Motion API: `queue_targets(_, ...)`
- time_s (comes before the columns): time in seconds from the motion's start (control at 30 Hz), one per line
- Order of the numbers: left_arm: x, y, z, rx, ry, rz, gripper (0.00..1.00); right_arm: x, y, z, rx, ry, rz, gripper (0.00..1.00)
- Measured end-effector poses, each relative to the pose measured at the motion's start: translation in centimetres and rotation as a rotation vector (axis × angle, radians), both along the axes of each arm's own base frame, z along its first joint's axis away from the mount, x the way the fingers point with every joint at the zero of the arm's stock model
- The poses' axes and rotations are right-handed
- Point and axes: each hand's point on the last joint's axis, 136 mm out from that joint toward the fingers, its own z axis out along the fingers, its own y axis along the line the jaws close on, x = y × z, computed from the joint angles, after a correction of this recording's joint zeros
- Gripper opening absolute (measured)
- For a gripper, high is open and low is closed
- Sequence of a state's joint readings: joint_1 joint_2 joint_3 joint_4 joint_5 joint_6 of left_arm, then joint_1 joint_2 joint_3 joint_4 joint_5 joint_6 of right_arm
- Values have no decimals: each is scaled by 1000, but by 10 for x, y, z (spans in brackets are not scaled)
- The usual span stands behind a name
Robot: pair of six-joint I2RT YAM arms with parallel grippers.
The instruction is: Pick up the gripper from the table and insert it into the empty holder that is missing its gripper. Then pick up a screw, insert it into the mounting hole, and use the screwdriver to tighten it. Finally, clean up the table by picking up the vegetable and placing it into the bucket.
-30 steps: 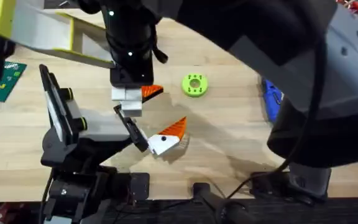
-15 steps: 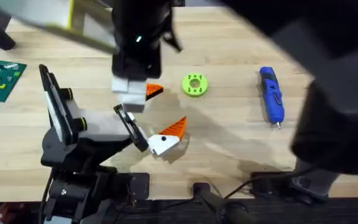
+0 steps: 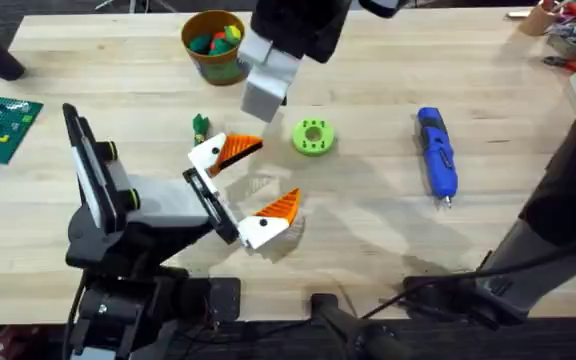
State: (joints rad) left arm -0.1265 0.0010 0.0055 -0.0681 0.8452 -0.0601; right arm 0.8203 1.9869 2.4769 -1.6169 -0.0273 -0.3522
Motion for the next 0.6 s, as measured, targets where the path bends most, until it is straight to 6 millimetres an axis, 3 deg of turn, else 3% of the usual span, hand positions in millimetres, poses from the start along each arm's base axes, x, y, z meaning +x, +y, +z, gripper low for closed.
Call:
queue_targets(0.17,0,0,0,0,0,0,986,2,-6,-14,-20,57,-51,994)
queue_targets(0.43,0,0,0,0,0,0,986,-5,-27,-52,-85,180,-124,993)
queue_targets(0.6,0,0,0,0,0,0,986,-1,-40,-60,-54,168,-187,995)
